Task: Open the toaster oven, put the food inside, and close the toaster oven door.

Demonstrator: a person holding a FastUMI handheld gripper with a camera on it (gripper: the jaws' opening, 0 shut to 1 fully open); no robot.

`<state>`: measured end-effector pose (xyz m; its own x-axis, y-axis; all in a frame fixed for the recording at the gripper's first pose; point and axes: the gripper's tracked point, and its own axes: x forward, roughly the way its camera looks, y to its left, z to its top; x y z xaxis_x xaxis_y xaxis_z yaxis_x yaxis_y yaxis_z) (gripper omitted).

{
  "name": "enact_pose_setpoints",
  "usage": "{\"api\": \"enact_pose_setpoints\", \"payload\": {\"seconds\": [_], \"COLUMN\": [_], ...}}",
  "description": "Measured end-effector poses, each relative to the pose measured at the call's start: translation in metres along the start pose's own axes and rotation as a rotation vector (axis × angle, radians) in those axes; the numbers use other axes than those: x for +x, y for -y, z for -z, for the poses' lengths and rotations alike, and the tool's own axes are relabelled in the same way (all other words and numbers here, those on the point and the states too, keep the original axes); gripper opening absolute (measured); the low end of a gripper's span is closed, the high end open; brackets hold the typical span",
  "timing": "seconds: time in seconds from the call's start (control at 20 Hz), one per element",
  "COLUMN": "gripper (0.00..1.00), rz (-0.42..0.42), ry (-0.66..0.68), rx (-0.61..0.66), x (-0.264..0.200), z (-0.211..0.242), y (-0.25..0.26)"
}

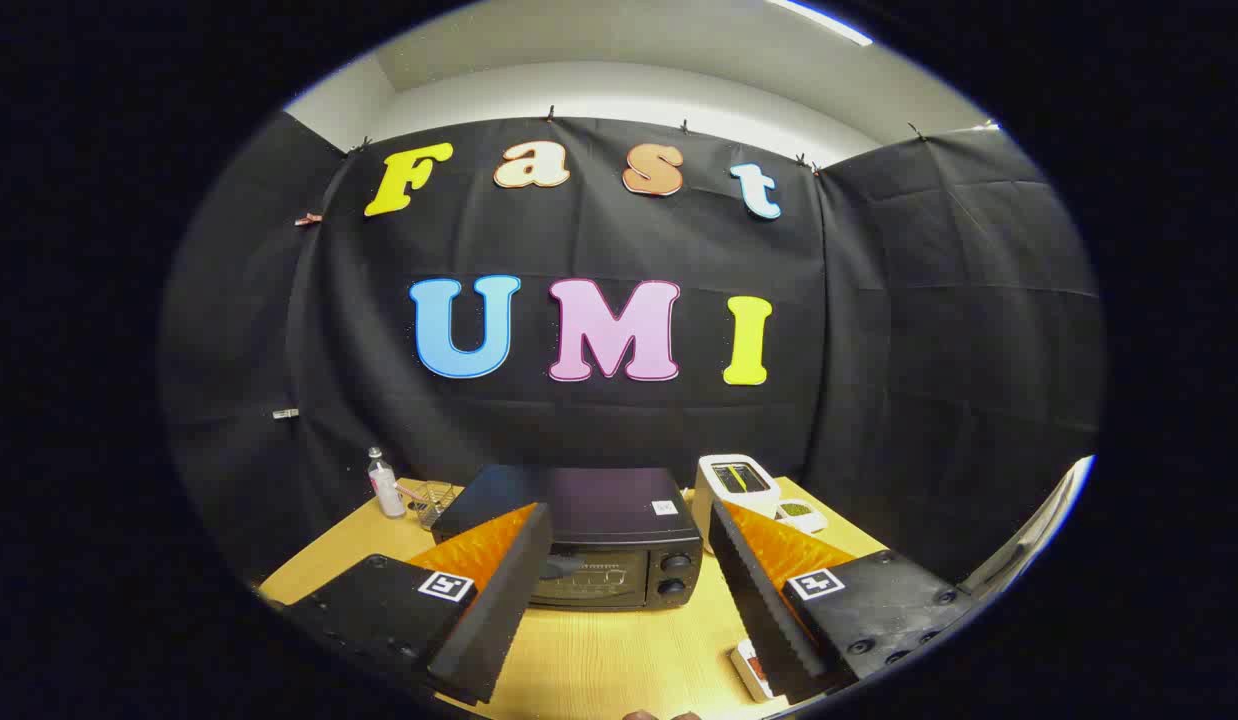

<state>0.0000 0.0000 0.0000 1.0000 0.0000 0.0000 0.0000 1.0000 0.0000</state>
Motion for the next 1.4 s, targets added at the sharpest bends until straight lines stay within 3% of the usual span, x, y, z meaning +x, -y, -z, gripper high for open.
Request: {"api": "enact_pose_setpoints", "payload": {"seconds": [0.9,1.4], "gripper": [0.97,0.98], "rz": [0.0,-0.011], "ry": [-0.028,-0.049], "rx": [-0.006,-0.001], "x": [-0.001,0.028], "z": [0.013,0.023], "y": [-0.016,-0.031]}}
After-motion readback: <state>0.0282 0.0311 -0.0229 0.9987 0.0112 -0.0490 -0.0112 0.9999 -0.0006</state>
